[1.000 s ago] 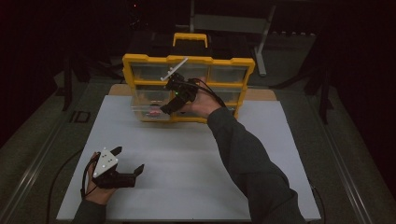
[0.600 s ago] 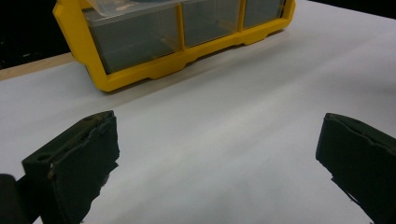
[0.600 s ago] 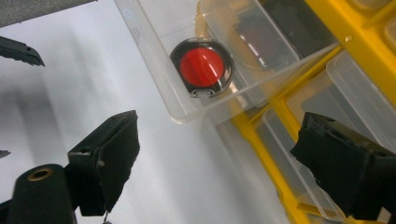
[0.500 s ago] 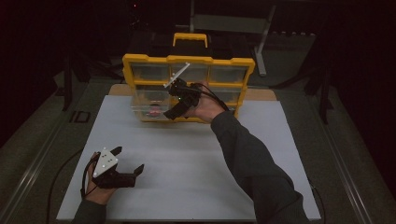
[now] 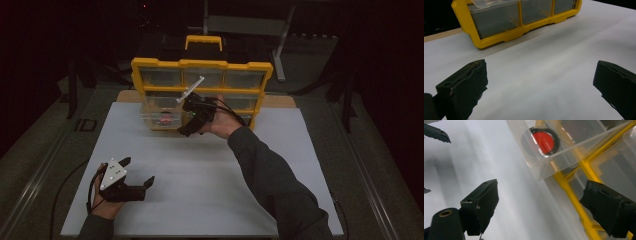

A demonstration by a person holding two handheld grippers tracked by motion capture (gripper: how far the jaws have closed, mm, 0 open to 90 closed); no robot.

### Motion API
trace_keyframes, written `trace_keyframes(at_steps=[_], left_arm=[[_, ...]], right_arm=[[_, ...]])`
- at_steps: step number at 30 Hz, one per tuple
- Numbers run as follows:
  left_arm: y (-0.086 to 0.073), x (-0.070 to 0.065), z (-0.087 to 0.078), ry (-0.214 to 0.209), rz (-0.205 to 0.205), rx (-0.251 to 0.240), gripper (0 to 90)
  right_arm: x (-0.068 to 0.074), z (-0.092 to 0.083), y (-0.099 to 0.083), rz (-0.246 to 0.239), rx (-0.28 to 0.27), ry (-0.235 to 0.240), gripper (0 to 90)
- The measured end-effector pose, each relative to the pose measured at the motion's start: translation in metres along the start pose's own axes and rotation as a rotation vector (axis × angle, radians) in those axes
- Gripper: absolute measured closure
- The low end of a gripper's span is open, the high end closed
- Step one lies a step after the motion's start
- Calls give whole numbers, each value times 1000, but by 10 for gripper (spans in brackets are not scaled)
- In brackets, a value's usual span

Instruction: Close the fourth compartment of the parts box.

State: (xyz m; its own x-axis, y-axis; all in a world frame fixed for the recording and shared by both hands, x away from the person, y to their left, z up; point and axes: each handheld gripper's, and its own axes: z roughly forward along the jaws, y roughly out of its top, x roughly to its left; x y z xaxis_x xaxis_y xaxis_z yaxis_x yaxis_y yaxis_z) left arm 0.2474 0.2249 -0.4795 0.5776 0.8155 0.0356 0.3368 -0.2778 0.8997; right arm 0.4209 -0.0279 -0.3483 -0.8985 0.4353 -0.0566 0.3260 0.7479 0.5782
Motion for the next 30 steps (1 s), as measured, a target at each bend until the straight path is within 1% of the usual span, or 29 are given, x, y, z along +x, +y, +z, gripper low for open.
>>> trace_keyframes(at_steps=[3, 12, 18, 21, 25, 30], left_arm=[[0, 0, 0, 0, 1, 2, 0], [0, 0, 1, 0, -2, 3, 0], [0, 0, 0, 1, -1, 1, 0], [0, 0, 1, -1, 6, 6, 0], [0, 0, 1, 1, 0, 3, 0], [0, 0, 0, 2, 2, 3, 0]], right_arm=[[0, 2, -4, 1, 0, 3, 129], [0, 9, -15, 26, 2, 15, 131], [1, 13, -19, 31, 1, 13, 133], [3, 15, -20, 33, -4, 16, 135], [5, 18, -22, 32, -11, 23, 139], [9, 22, -23, 34, -21, 26, 144]])
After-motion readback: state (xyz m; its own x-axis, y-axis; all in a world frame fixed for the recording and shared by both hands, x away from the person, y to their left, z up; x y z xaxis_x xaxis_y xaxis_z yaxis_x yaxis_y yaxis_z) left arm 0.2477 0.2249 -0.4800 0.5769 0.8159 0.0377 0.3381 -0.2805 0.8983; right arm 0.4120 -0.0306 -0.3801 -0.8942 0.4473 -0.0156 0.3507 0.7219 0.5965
